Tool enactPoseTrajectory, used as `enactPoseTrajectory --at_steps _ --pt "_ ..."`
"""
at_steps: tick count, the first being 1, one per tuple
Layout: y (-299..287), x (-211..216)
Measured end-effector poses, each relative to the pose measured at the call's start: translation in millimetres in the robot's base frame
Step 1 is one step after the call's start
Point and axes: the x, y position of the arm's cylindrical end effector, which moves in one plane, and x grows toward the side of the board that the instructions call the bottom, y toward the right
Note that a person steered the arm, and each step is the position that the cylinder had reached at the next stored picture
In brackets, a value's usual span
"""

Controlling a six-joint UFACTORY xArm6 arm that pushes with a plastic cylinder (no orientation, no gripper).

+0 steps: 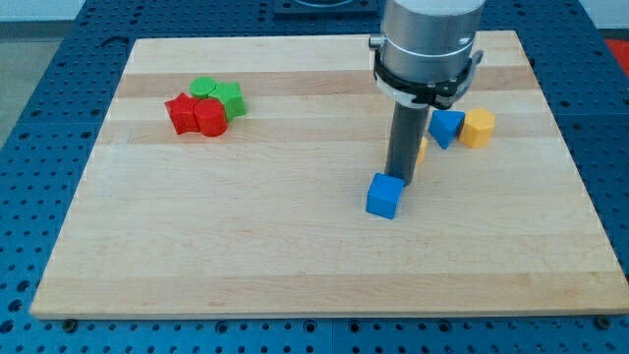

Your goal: Move your arm towards the yellow hexagon

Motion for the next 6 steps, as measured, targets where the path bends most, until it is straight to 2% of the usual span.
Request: enactPoseTrajectory --at_steps 1,2,4,5,6 --pt "3.6 -1.8" --pt "42.8 -25.1" --pt "156.9 -8.5" --pt "212.8 -53.2" --pt "209.3 -92.1"
